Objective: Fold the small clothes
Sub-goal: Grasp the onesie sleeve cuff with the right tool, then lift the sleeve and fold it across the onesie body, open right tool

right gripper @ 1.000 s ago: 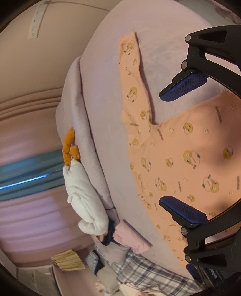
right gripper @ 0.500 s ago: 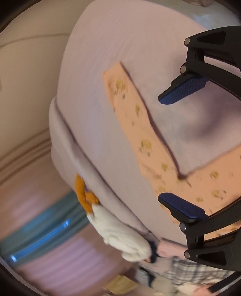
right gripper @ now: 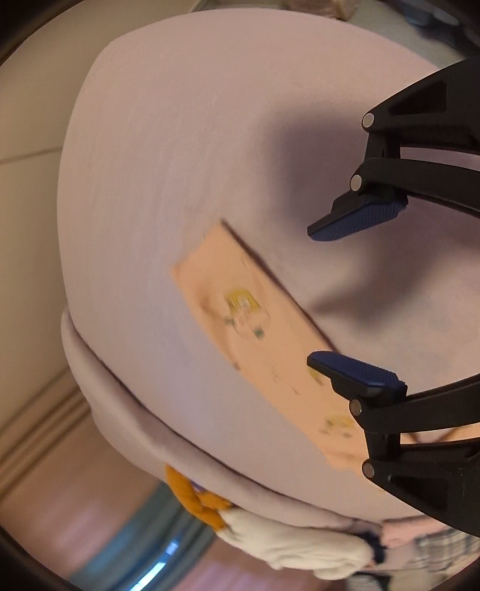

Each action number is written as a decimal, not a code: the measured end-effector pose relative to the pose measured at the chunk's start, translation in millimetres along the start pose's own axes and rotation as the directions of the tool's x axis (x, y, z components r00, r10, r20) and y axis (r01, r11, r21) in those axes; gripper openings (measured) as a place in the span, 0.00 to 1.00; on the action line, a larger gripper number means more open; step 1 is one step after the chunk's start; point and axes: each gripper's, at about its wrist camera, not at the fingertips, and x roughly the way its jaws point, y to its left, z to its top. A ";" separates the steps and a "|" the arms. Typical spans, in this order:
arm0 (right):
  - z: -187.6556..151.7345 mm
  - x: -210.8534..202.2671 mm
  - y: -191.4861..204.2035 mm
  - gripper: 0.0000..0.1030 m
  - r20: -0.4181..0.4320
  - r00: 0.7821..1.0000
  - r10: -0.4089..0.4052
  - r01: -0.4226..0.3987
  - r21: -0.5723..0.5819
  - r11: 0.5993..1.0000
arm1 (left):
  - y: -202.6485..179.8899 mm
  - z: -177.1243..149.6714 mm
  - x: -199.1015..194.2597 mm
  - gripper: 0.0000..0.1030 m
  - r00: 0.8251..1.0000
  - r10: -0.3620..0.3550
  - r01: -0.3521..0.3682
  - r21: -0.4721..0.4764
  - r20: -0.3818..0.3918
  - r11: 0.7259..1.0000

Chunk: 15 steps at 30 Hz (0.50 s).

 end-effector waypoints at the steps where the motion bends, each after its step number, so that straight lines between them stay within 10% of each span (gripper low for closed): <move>1: 2.3 3.8 -5.9 0.62 -0.012 1.000 0.005 -0.005 0.029 1.000 | 3.5 0.4 -0.3 0.99 1.000 0.002 -0.002 -0.008 0.004 1.000; 10: 29.8 26.0 -7.9 0.41 0.019 1.000 0.010 -0.012 0.105 0.994 | 32.0 1.8 6.0 0.99 1.000 0.002 -0.004 -0.095 -0.020 0.995; 15: 37.1 40.9 -11.0 0.08 -0.002 1.000 0.023 -0.023 0.126 0.992 | 40.6 1.9 5.9 0.98 0.999 -0.011 0.007 -0.123 -0.032 0.992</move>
